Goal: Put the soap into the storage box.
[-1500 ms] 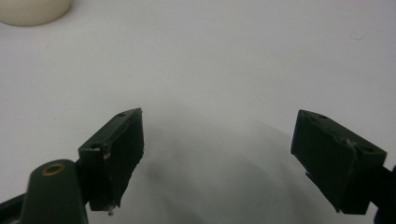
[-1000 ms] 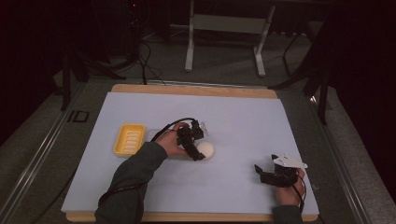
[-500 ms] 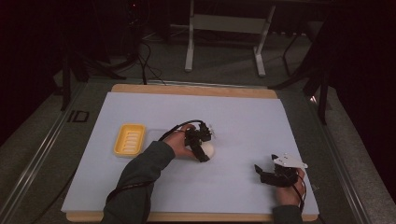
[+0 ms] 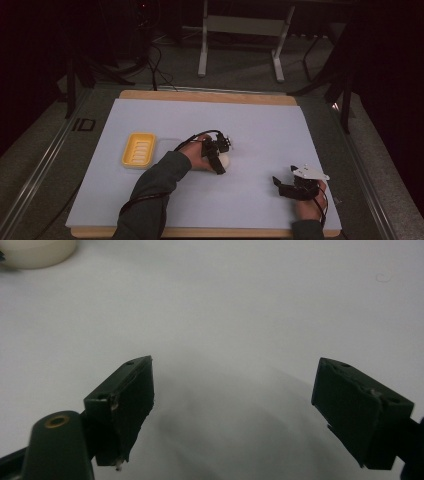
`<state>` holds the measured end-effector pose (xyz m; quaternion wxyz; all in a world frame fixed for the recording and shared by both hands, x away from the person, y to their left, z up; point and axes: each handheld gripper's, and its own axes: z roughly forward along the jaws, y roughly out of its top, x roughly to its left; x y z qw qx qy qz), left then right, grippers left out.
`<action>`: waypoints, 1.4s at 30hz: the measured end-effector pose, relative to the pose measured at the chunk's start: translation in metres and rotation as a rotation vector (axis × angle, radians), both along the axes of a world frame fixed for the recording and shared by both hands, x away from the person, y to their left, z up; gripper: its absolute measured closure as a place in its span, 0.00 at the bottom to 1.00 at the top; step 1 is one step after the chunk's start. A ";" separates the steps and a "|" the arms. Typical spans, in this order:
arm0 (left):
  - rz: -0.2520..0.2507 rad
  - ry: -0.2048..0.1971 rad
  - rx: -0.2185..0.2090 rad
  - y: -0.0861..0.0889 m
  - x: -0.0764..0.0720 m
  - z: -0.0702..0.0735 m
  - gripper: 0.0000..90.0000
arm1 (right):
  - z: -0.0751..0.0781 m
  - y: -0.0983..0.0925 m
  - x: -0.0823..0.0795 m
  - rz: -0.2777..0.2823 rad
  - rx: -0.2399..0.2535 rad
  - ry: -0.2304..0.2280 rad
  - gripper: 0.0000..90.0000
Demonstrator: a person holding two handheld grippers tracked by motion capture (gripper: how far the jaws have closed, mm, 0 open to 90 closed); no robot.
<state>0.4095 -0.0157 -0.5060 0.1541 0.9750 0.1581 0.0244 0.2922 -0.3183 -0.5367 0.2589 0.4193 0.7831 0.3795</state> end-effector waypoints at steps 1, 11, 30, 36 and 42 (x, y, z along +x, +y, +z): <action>0.003 -0.004 0.004 -0.001 0.000 -0.001 0.15 | 0.000 0.000 0.000 0.000 0.000 0.000 0.19; -0.002 0.004 0.039 -0.006 0.002 -0.002 0.17 | 0.000 0.000 0.000 -0.001 0.002 -0.001 0.19; -0.036 0.015 0.100 -0.015 0.001 0.003 0.28 | 0.000 0.000 0.000 -0.001 0.002 0.000 0.19; -0.048 0.010 0.104 -0.015 0.001 0.003 0.28 | 0.000 0.000 0.000 0.001 0.003 0.001 0.19; -0.058 -0.013 0.117 -0.016 0.000 0.004 0.28 | 0.000 0.000 0.000 0.001 0.003 0.001 0.19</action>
